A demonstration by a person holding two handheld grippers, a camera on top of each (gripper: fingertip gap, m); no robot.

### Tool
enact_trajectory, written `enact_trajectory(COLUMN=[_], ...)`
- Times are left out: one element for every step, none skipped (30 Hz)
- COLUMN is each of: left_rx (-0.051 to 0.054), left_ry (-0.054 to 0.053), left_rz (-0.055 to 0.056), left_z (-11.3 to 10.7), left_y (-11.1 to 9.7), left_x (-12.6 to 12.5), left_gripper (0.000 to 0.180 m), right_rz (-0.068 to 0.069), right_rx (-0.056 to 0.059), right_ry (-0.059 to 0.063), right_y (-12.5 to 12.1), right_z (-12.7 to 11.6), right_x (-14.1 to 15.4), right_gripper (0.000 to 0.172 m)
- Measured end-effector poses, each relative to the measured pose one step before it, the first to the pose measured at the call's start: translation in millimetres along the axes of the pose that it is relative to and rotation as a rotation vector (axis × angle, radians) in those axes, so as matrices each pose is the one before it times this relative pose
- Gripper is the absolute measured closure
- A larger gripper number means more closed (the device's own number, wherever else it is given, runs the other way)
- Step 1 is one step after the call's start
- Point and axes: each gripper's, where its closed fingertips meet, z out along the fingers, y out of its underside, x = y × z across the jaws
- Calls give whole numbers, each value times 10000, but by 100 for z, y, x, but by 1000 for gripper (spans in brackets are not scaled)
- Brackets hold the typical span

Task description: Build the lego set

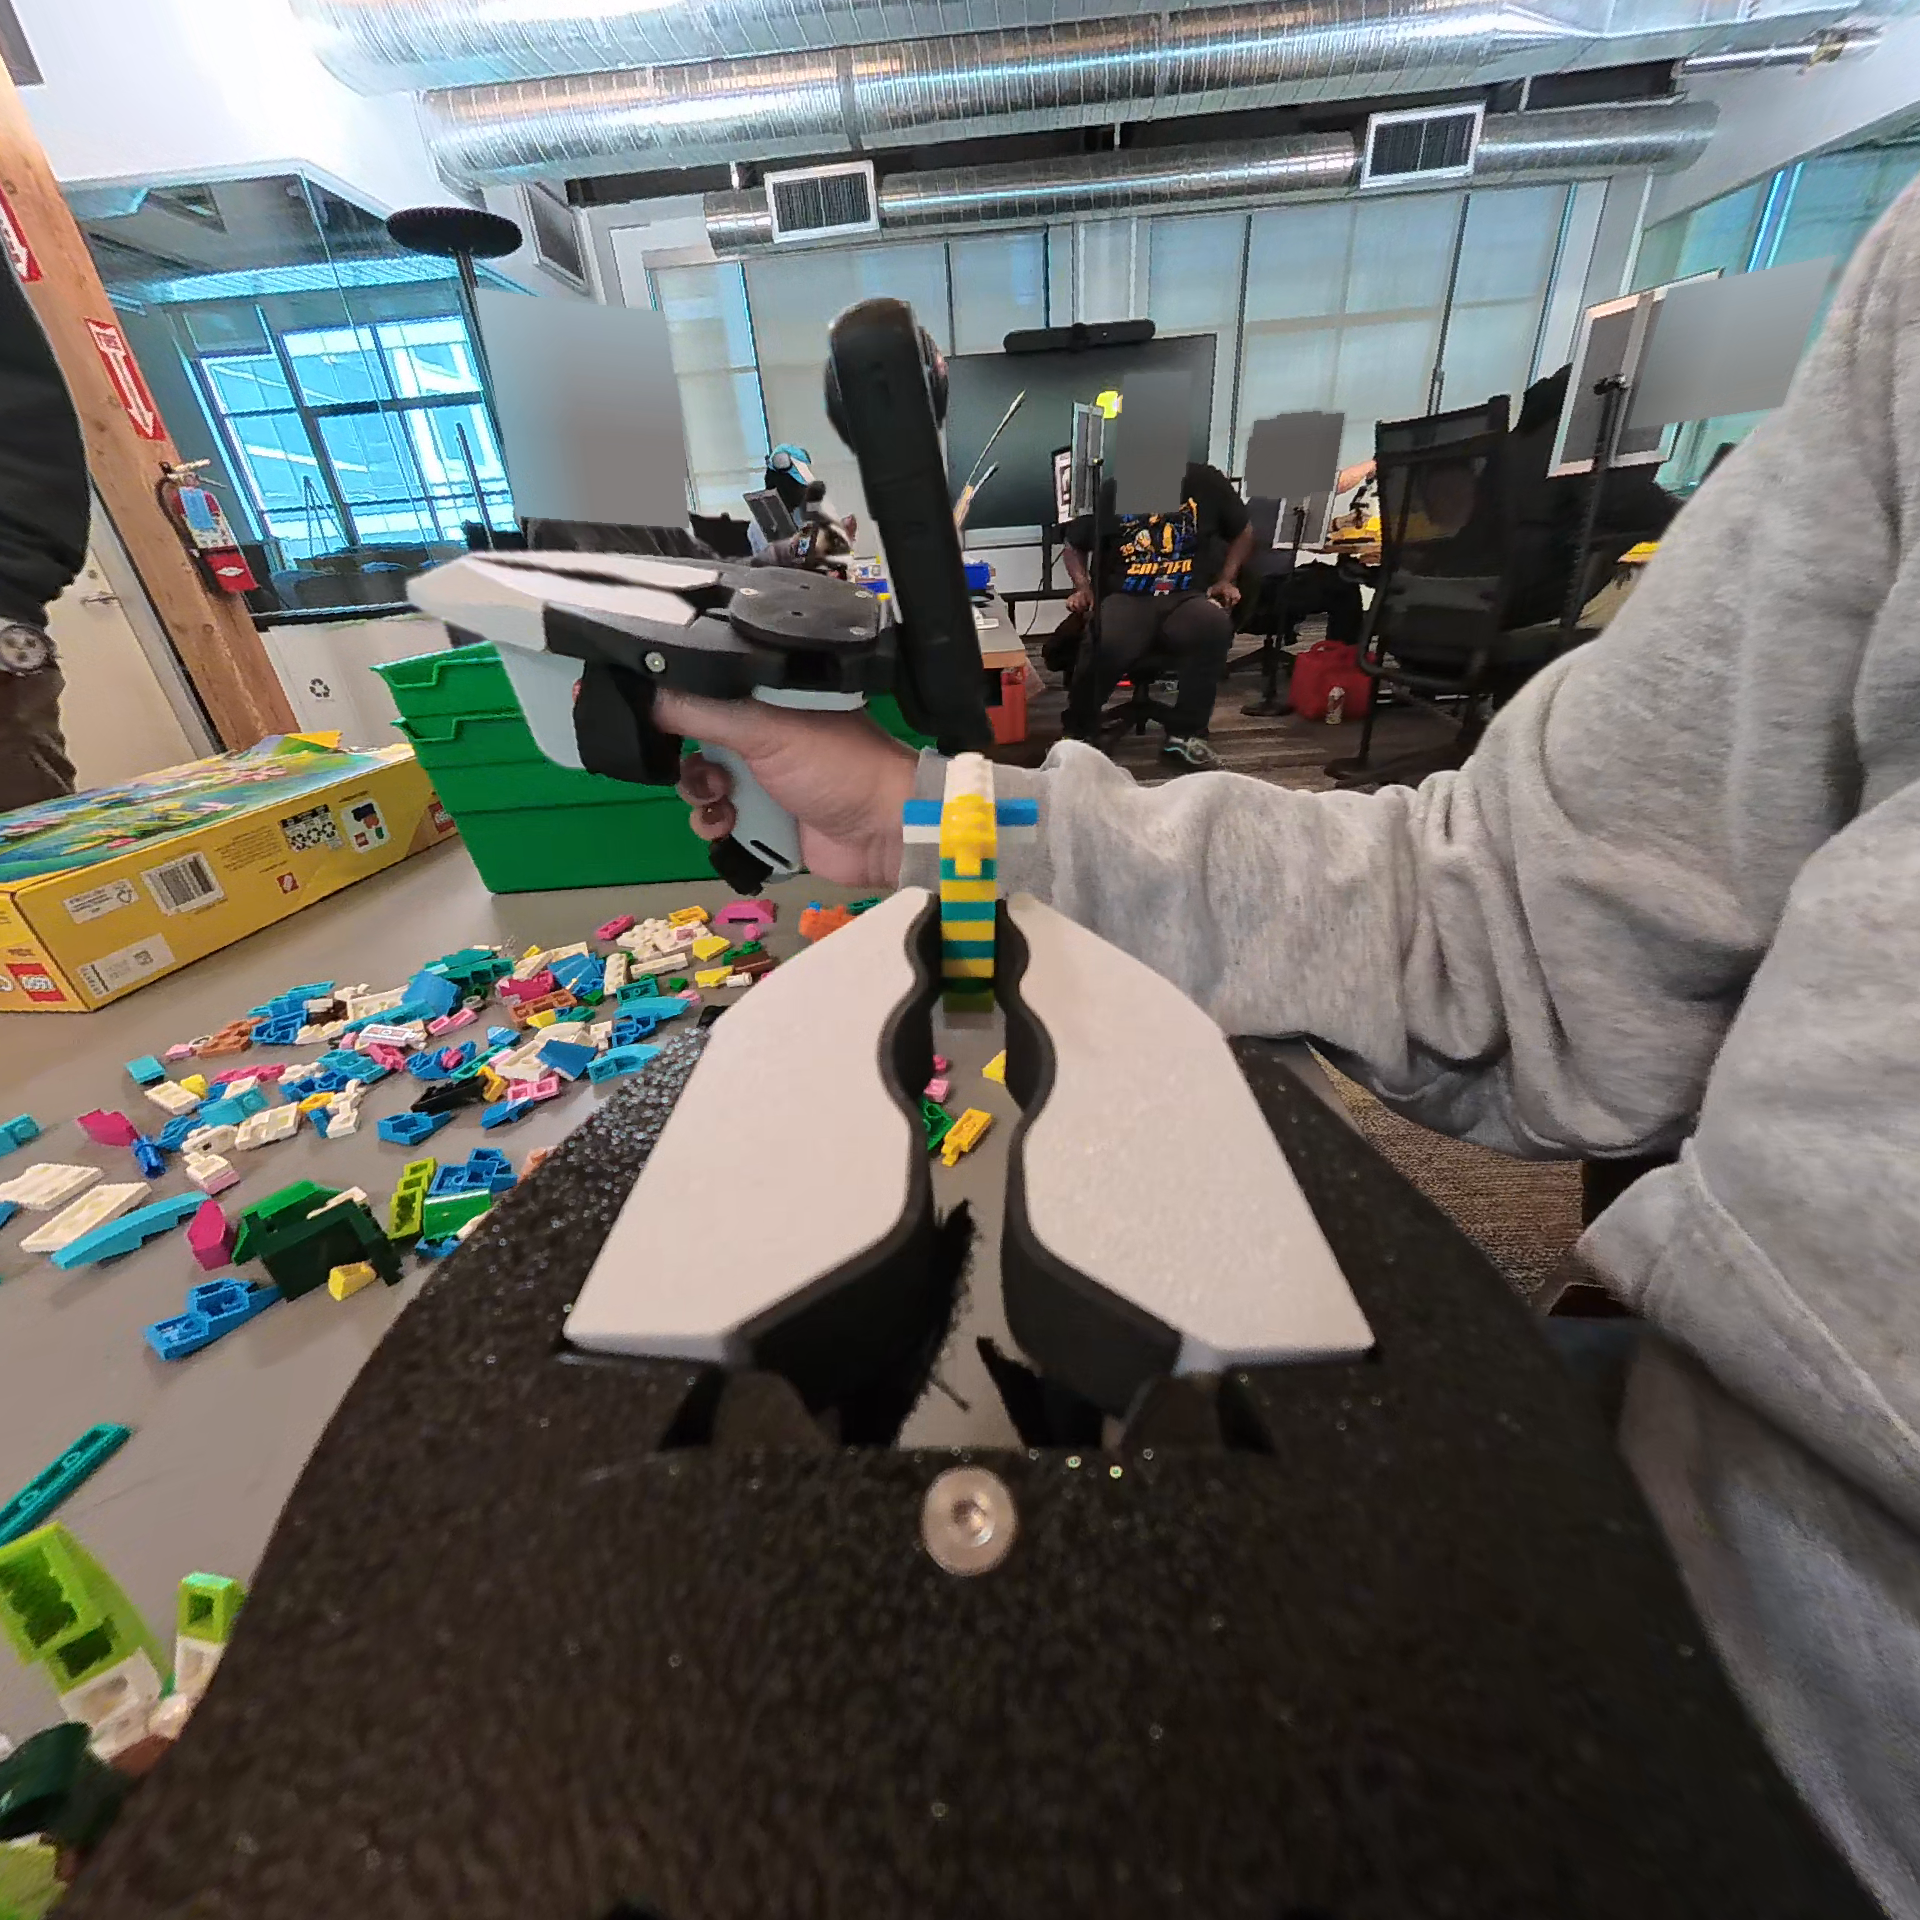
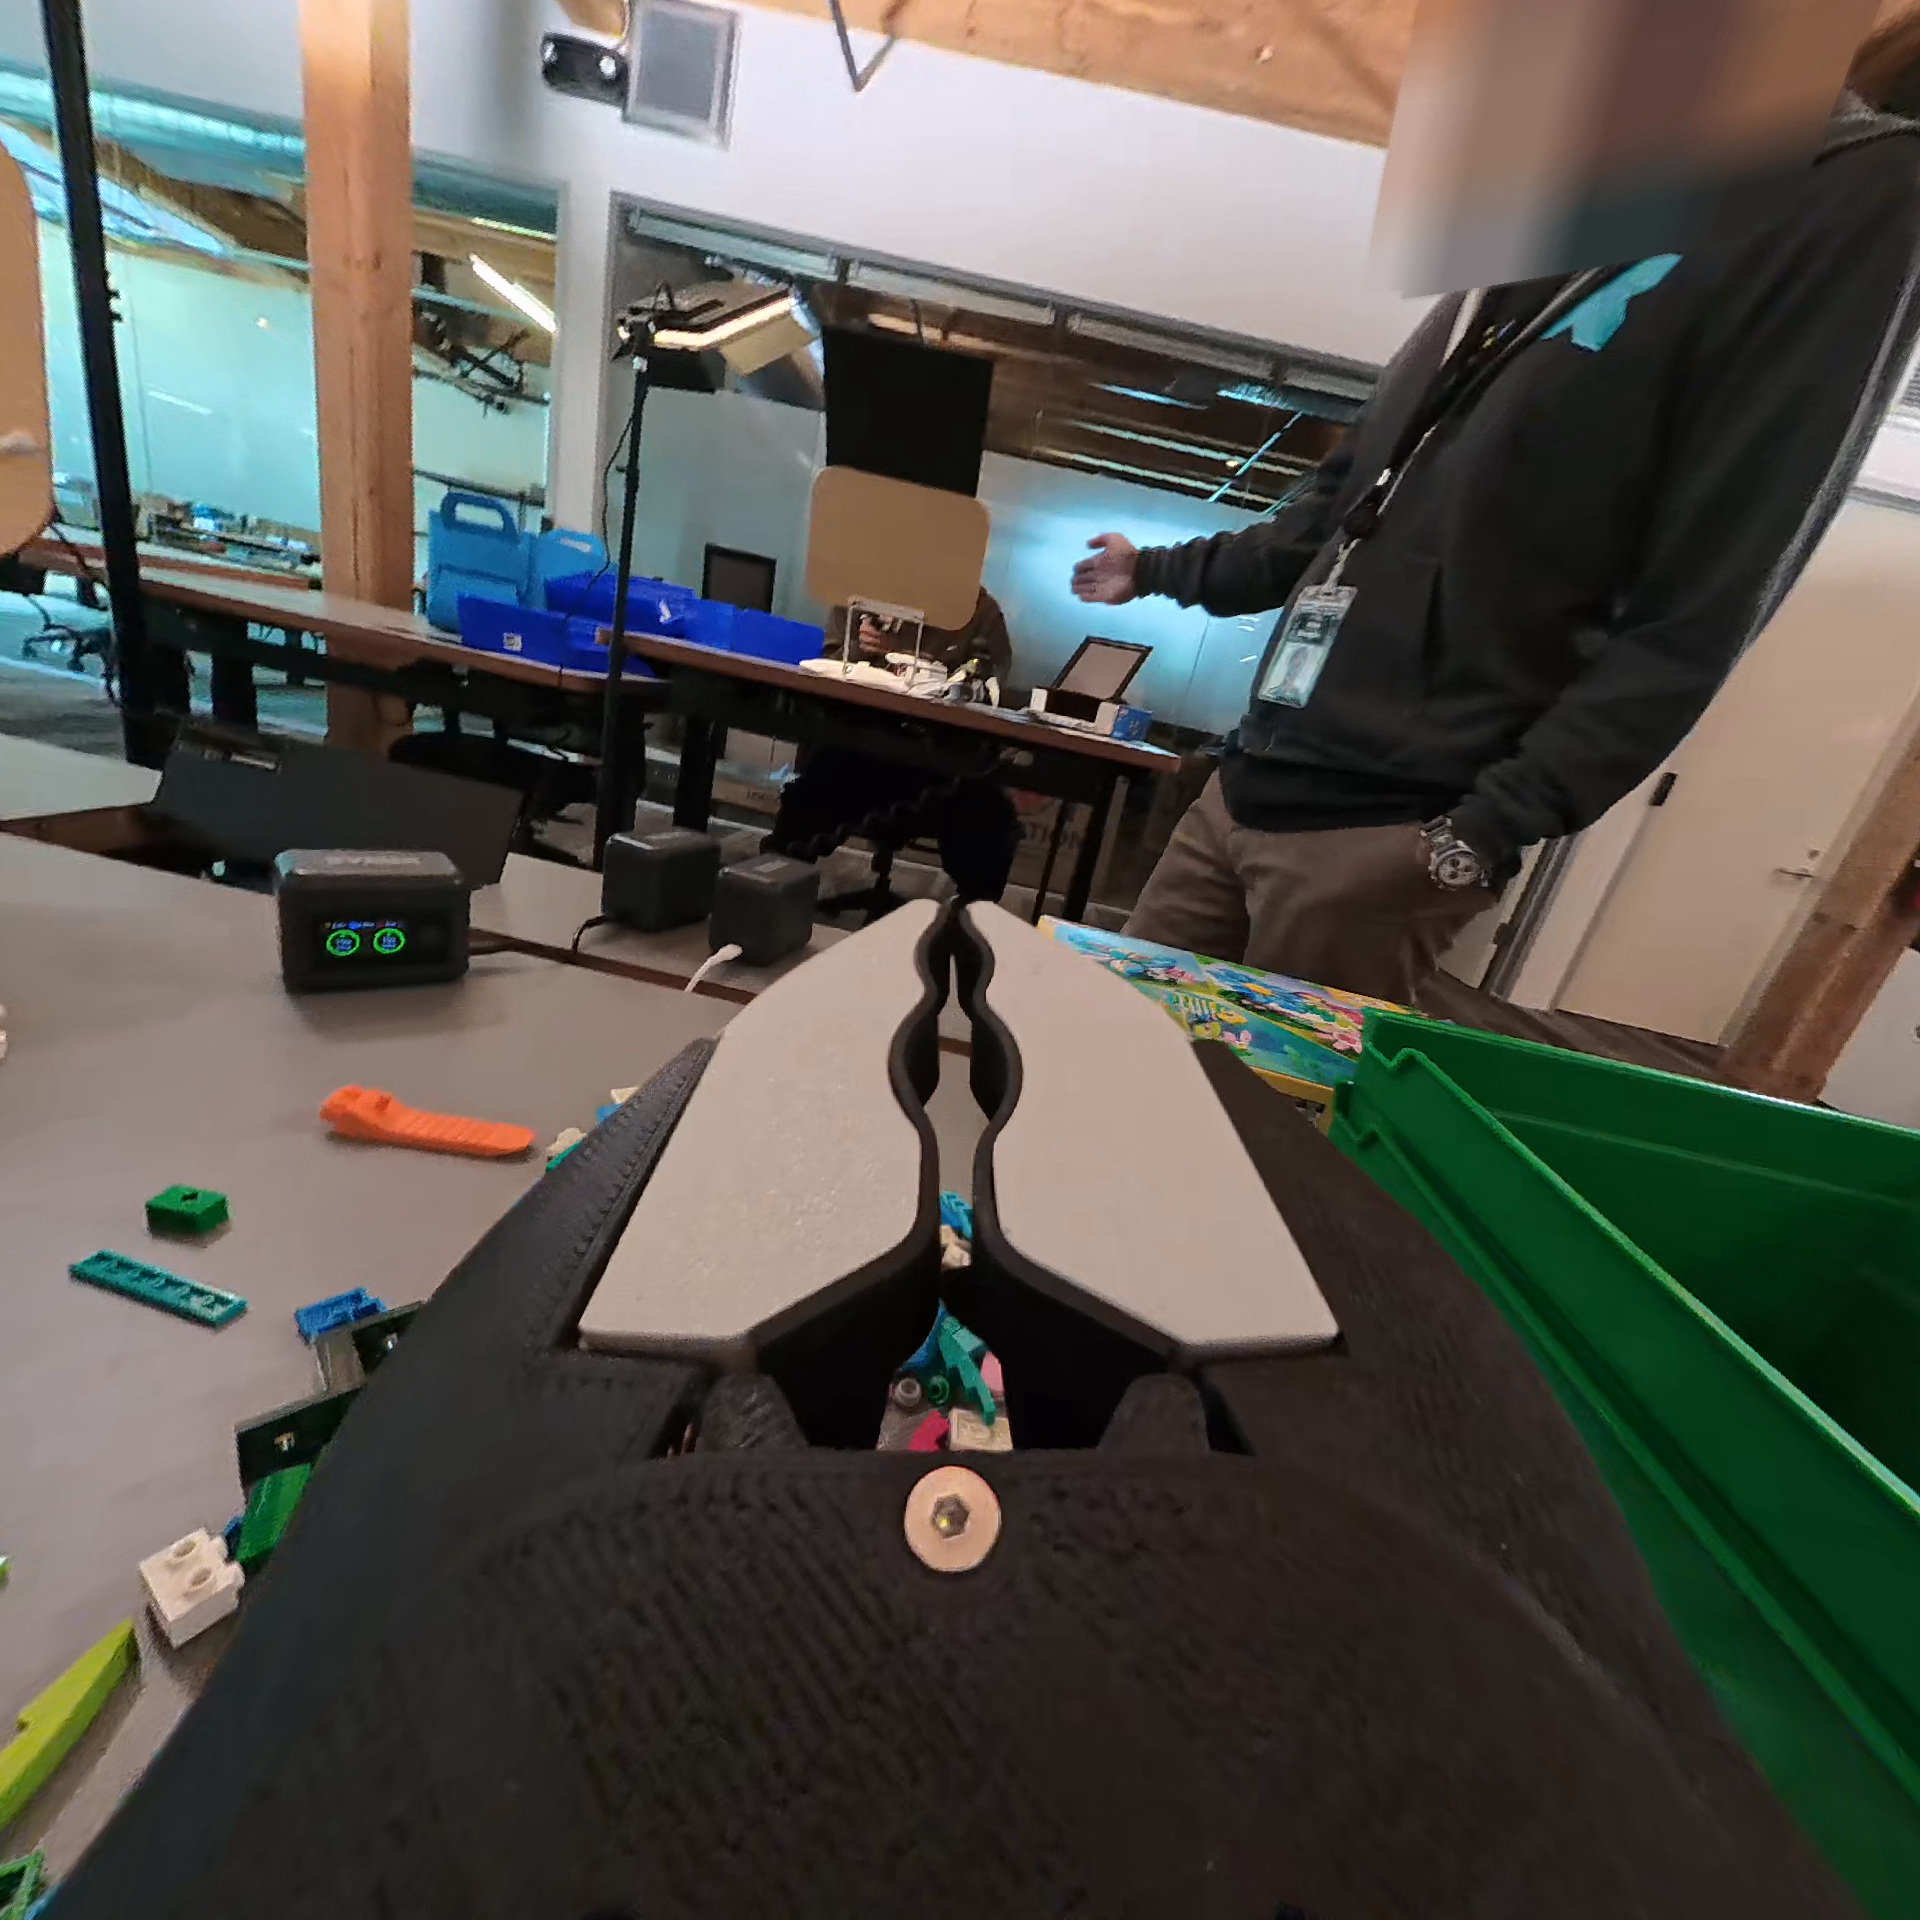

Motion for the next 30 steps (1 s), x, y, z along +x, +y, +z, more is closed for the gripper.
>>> enact_trajectory(left_rx=[12, 13, 6, 5, 3, 3, 6, 7, -4, -5, 12, 20, 18, 20, 17, 12, 6, 0, -7, -9, -12, -16, -11, -3, 3, 8, 7, 5, 5, 5], left_ry=[4, -12, -6, -2, -9, 0, -1, -3, 3, 3, -3, -6, -7, -9, -11, -7, -7, -1, 2, 4, 8, 11, 7, 3, -2, -1, -2, -1, 0, -4], left_rz=[-2, -6, -11, -16, -14, -11, -11, -11, -19, -31, -41, -48, -51, -44, -27, -10, 3, 17, 29, 34, 29, 19, 10, -1, -9, -15, -19, -18, -8, 5], left_z=[-19, -16, -8, -6, -7, -7, -14, -4, 8, 1, -13, -24, -14, -17, -22, -20, -2, 0, 1, 11, 16, 14, 17, 1, -4, -1, -4, -4, -9, -1], left_y=[-17, -18, -7, -5, -4, -3, -8, -8, -2, 10, -14, -16, -23, -17, -24, -8, -9, -2, 8, 12, 17, 12, 16, 4, -3, -10, -8, -16, -8, 3], left_x=[-15, -25, -39, -20, -31, -20, -20, -24, -18, -27, -42, -56, -58, -45, -37, -24, 1, 18, 33, 38, 35, 44, 16, 14, -15, -10, -17, -17, -1, 14], left_gripper=[172, 172, 172, 172, 172, 172, 172, 172, 172, 172, 172, 172, 172, 172, 172, 172, 172, 172, 172, 172, 172, 172, 172, 172, 172, 172, 172, 172, 172, 172], right_rz=[28, 40, 63, 74, 84, 118, 156, 163, 156, 128, 81, 37, 13, 0, -17, -38, -64, -88, -110, -132, -153, -181, -211, -232, -232, -192, -127, -65, -26, -9], right_rx=[60, -7, -29, -15, -23, -20, -11, -39, -42, 10, 51, 27, -47, -93, -108, -81, -19, 20, 34, 34, 24, 4, -19, -40, -45, -31, -14, 0, 4, 3], right_ry=[83, 15, 67, 75, 7, 23, 71, 7, -34, 10, 48, 38, 32, 24, 4, -2, -5, -32, -33, -21, -39, -70, -71, -39, -35, -42, -34, -34, -39, -24], right_y=[-104, 1, 58, 66, 94, 105, 74, 89, 61, -28, -54, 11, 143, 221, 242, 171, 44, -50, -100, -111, -92, -58, 9, 54, 77, 60, 24, -15, -19, -28], right_z=[-49, -15, 5, 9, 18, 16, 16, 12, -1, -23, -56, -39, 19, 71, 89, 65, 27, -16, -25, -28, -15, 4, 27, 41, 31, 31, 13, 19, -5, 4], right_x=[123, 68, 158, 197, 126, 162, 235, 148, 77, 119, 148, 123, 101, 76, 13, -16, -67, -145, -183, -212, -256, -308, -314, -259, -227, -222, -184, -136, -112, -70], right_gripper=[172, 172, 172, 172, 172, 172, 172, 172, 172, 172, 172, 172, 172, 172, 172, 172, 172, 172, 172, 172, 172, 172, 172, 172, 172, 172, 172, 172, 172, 172])
